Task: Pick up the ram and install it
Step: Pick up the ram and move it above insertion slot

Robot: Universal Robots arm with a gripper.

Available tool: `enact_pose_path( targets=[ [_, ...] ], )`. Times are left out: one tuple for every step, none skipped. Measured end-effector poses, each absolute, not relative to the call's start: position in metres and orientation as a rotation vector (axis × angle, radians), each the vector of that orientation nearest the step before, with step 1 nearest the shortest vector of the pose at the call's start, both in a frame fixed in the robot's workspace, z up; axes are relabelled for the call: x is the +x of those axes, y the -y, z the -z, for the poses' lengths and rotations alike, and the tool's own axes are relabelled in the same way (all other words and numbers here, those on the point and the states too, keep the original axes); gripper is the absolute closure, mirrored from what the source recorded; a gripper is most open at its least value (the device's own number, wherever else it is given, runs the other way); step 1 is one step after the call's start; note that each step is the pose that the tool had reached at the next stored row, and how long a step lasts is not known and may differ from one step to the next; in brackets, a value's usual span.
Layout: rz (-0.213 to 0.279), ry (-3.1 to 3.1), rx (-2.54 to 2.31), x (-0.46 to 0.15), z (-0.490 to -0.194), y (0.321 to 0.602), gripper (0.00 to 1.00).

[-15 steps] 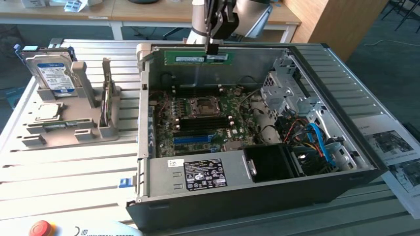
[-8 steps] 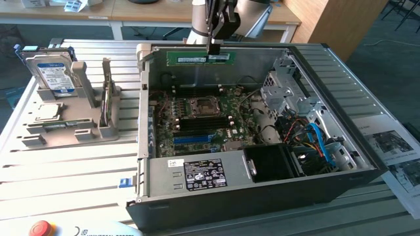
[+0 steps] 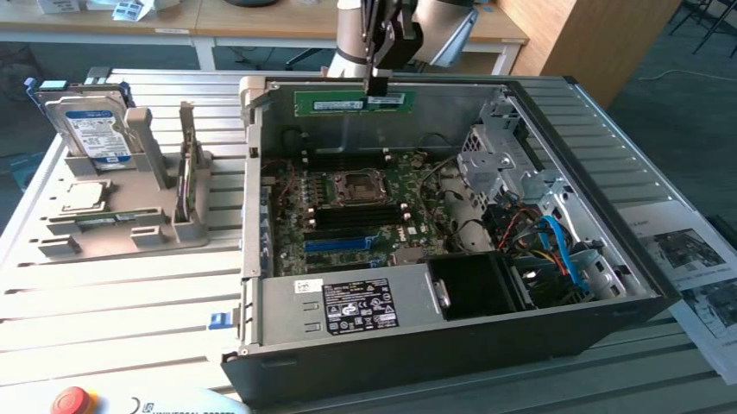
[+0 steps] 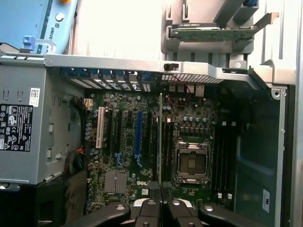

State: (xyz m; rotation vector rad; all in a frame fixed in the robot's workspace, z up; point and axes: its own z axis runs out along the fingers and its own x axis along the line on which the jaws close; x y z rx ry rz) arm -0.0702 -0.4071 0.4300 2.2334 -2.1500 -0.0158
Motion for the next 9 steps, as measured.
enact_pose_path(
  targets=[
    [0.016,2.151,2.234,-0.0702,-0.4300,0.4074,0.89],
    [0.017,2.152,2.235,-0.0702,-0.4300,0.4077,0.89],
    [0.017,2.152,2.236,-0.0701,-0.4300,0.4081,0.89],
    [0.017,2.153,2.237,-0.0701,-0.4300,0.4087,0.89],
    [0.017,2.153,2.238,-0.0701,-0.4300,0.4093,0.89],
    [0.018,2.154,2.238,-0.0701,-0.4300,0.4101,0.89],
    [0.018,2.154,2.238,-0.0701,-0.4300,0.4109,0.89],
    [0.018,2.154,2.239,-0.0701,-0.4300,0.4116,0.89],
    [0.018,2.155,2.239,-0.0702,-0.4300,0.4119,0.89]
  ],
)
